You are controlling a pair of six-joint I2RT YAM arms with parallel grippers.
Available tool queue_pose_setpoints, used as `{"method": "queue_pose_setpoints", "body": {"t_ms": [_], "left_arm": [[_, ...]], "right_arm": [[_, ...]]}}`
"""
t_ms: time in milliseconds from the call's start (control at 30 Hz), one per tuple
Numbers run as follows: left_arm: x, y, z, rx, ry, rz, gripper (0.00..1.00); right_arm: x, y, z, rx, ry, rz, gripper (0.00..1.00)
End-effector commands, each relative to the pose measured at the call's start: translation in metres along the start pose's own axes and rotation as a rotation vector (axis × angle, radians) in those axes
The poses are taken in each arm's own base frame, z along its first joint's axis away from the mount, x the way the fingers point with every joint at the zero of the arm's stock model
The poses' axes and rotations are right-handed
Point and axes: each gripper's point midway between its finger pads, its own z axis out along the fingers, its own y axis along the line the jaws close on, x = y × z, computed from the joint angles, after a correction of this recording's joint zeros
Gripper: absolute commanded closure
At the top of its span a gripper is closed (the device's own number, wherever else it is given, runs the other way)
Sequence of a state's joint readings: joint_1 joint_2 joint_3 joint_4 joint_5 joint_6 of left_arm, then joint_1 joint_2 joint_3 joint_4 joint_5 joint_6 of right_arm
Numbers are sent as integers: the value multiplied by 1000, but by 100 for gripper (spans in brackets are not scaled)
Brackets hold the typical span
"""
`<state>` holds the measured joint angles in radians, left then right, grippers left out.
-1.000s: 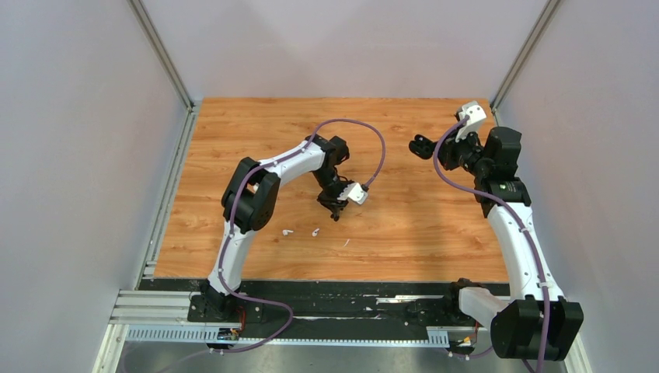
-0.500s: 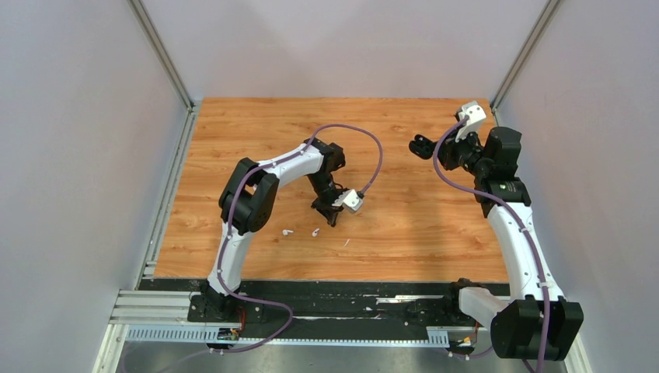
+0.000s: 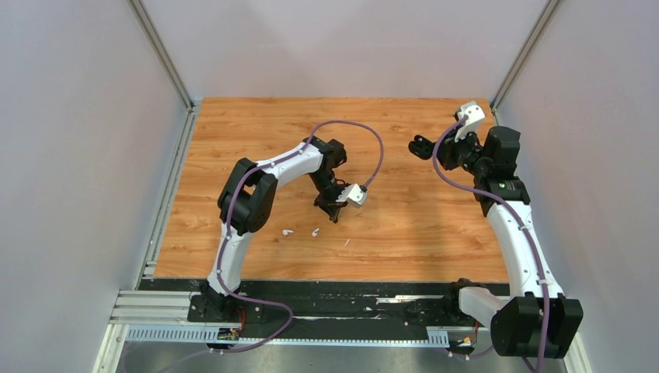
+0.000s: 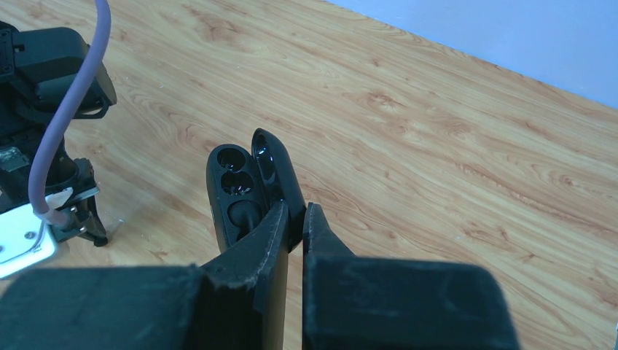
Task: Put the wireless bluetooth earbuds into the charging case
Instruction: Pick up the earbud from the center of the board, then place the earbud in the charging case.
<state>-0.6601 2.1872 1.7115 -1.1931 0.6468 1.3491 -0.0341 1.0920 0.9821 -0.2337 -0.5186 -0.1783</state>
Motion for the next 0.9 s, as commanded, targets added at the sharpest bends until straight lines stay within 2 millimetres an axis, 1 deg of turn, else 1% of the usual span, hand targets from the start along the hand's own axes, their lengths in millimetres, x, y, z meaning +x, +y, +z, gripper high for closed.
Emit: {"method": "queue_pose_setpoints", "body": {"t_ms": [0,33,67,100,133,167,200,233,267,300,333,367,400,433,467,500,533,567,600,633,700,767,800,833,867], "left_arm": [[-31,22,-48,-190,-55,-45,100],[-38,24,-59,-232,-74,-69,100],[-39,25,-67,-252,-97,-88,100],[-49,26,-81,-298,-126,-103,100],[-53,26,-90,-321,-154,-115,100],[-65,24,-108,-369,-184,-114,100],[-70,22,-118,-391,-207,-111,100],[-84,18,-135,-438,-236,-89,100],[-89,15,-144,-462,-251,-79,100],[-102,9,-161,-509,-273,-51,100],[-106,6,-170,-533,-281,-41,100],[-116,1,-186,-586,-296,-20,100],[-120,-2,-192,-607,-304,-14,100],[-131,-7,-208,-654,-327,8,100],[-133,-9,-212,-669,-338,10,100],[-145,-15,-225,-707,-371,34,100],[-150,-14,-230,-730,-391,54,100],[-158,-23,-238,-744,-421,54,100],[-162,-24,-242,-761,-441,65,100],[-168,-31,-247,-767,-471,62,100],[-172,-36,-245,-759,-497,66,100],[-171,-34,-242,-763,-495,54,100],[-167,-30,-239,-751,-489,24,100],[-171,-29,-245,-761,-487,22,100],[-165,-28,-235,-722,-467,-21,100]], "right_arm": [[-11,1,1,-25,-46,-44,100],[-8,5,2,-46,-40,-46,100],[-7,9,2,-74,-39,-53,100],[-6,16,3,-112,-39,-65,100],[-5,22,4,-142,-40,-81,100],[-4,27,6,-163,-40,-107,100],[-3,36,10,-192,-39,-145,100],[-3,43,13,-214,-40,-173,100],[-3,50,16,-234,-41,-201,100],[-3,54,19,-243,-40,-233,100],[-2,60,23,-257,-37,-265,100],[0,66,27,-269,-32,-305,100],[2,73,31,-282,-23,-344,100],[4,78,36,-288,-15,-385,100],[4,85,41,-301,-10,-415,100],[3,91,44,-320,-12,-432,100],[3,97,49,-339,-13,-444,100],[2,101,54,-355,-10,-450,100],[1,107,58,-378,-13,-456,100],[-1,113,61,-410,-22,-468,100],[-1,128,63,-478,-54,-529,100],[-3,139,65,-518,-106,-589,100],[-6,144,65,-528,-131,-609,100],[-9,152,65,-544,-150,-622,100],[-13,160,66,-559,-164,-627,100]]}}
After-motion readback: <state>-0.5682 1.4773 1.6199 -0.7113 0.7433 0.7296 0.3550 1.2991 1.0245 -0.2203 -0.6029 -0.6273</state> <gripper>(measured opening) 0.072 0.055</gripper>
